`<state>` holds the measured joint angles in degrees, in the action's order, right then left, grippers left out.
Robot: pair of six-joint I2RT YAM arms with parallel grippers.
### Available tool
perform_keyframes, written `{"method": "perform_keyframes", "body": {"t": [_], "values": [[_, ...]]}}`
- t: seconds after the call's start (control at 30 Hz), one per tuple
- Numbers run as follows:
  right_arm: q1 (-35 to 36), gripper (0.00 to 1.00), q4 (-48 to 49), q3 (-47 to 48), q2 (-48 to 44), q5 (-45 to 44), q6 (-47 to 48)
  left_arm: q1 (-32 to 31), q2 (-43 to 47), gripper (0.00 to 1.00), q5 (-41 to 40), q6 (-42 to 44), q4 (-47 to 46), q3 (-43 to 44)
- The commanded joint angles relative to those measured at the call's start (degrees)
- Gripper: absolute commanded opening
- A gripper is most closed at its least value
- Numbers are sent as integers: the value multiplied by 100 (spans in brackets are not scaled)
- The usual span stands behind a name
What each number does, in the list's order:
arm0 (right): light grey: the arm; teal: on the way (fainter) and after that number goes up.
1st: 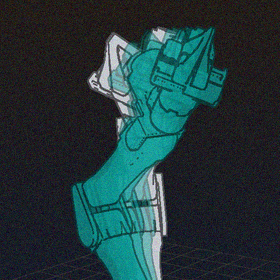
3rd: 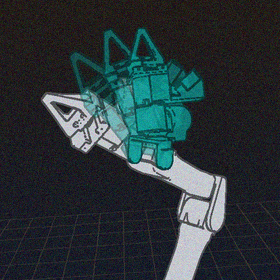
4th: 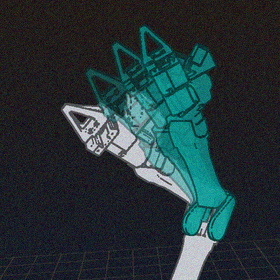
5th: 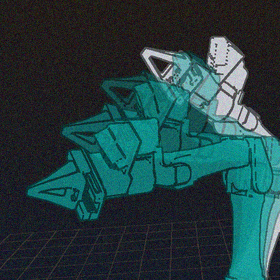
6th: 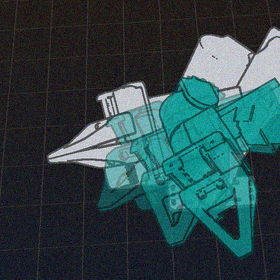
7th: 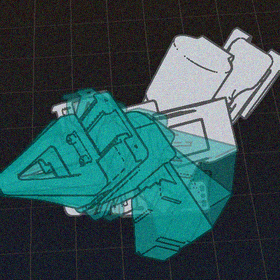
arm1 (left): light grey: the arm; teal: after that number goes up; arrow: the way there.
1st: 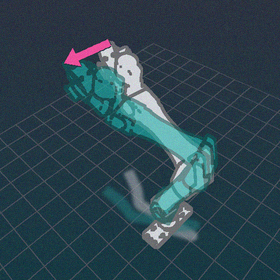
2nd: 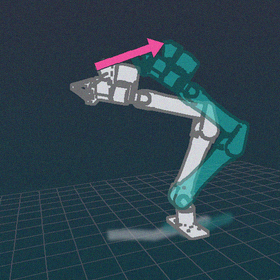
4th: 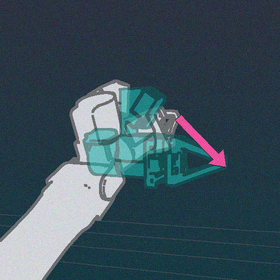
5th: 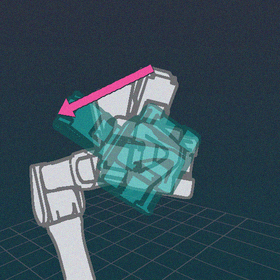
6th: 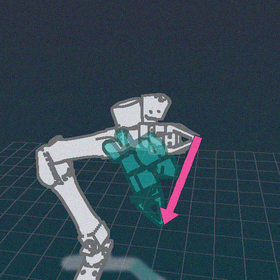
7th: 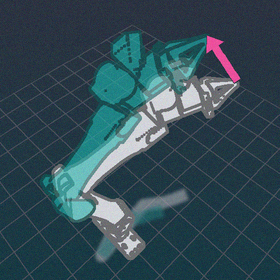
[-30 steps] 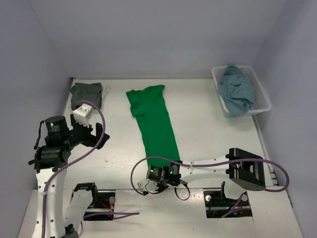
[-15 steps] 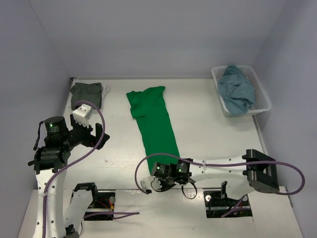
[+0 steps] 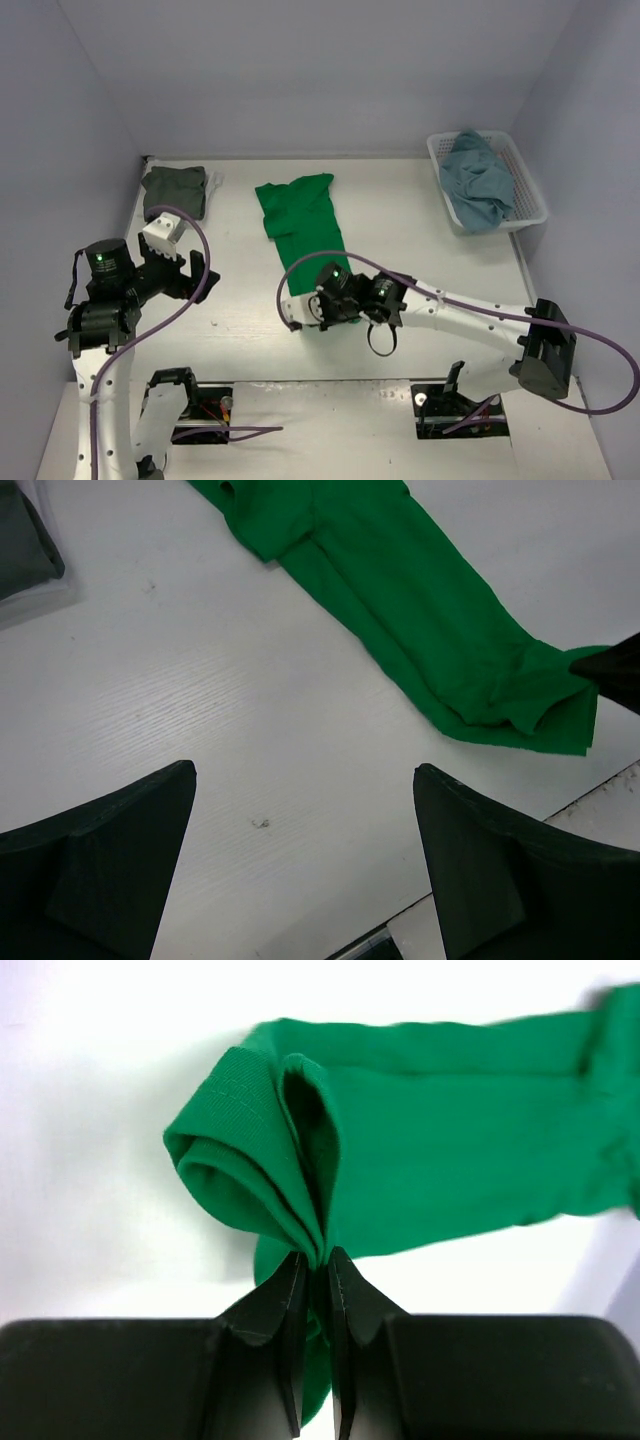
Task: Fold and stack the t-shirts
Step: Fold the folded rectangular tshirt in 1/3 of the way
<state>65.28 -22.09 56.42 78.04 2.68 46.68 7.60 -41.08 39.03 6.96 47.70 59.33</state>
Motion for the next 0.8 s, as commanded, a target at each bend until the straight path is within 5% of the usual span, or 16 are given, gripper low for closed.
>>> {"method": "perform_keyframes", "body": {"t": [0.0, 0.3, 0.77], "values": [[-497, 2, 99, 587, 123, 364, 535, 75, -23, 84, 202, -55, -261, 105], [-1631, 2, 529, 1309, 1256, 1112, 1063, 102, 4, 84, 228, -72, -253, 105], [-2265, 2, 662, 2706, 2470, 1437, 1397, 427, 83, 84, 518, -186, -402, -9]]}}
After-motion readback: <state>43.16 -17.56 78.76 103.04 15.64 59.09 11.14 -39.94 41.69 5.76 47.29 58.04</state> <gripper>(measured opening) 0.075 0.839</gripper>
